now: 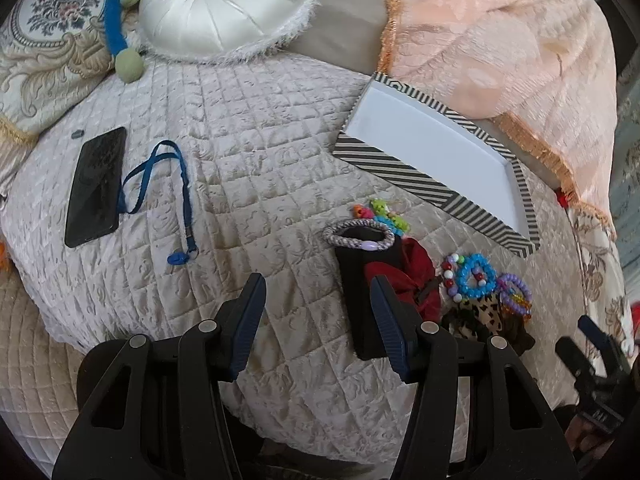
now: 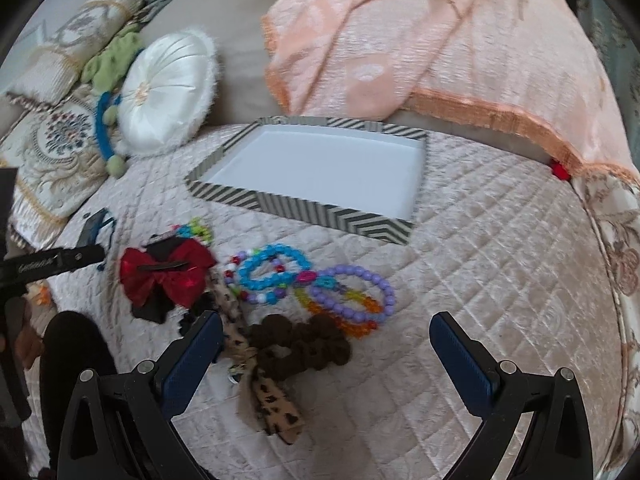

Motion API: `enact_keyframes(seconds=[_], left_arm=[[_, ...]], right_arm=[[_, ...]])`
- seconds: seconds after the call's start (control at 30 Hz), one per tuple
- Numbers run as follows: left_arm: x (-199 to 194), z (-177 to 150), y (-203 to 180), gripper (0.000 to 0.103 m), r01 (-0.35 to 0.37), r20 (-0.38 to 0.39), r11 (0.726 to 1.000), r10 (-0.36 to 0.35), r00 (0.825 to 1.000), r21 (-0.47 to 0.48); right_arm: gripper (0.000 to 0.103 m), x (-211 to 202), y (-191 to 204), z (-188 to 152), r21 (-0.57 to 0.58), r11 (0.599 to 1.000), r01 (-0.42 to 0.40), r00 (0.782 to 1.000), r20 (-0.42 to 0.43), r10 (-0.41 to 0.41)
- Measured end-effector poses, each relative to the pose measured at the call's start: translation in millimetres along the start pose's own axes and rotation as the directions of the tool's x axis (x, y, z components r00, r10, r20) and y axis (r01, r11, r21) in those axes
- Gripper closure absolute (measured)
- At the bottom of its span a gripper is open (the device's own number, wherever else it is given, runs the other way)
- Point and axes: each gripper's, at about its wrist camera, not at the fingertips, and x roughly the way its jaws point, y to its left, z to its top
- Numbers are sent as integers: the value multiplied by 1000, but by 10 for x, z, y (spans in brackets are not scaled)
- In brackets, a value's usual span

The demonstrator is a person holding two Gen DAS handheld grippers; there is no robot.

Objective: Organize jewelry
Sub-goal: 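Grasp the black scrunchie with the left tool while the right tool grasps leopard and brown scrunchies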

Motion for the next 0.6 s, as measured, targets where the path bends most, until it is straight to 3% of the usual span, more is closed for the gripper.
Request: enact_keyframes(seconds=[0.07,0.23,0.37,0.43,0.6], left_arm=[[-11,-5,0,49,14,-1,1000,-14,1000,5],[-71,-93,-166,49,51,-15,995,-50,999,81],[-135,-235,-405,49,85,-25,978,-81,996,192],[-124,-330,-558,49,107,-45,963,-99,994,246],[-2,-470,-799,49,131,-96,945,-107,990,300]], right_arm=[[12,12,41,-14,-12,999,-37,999,-8,37],[24,61,123,-60,-46,997,-68,997,-39,67],[29,89,132,-158,-75,992,-99,993,-76,93],[41,142,146,-218,-83,990,-116,989,-102,108],[53,298,241,-358,-115,982,-150,980,-151,132]])
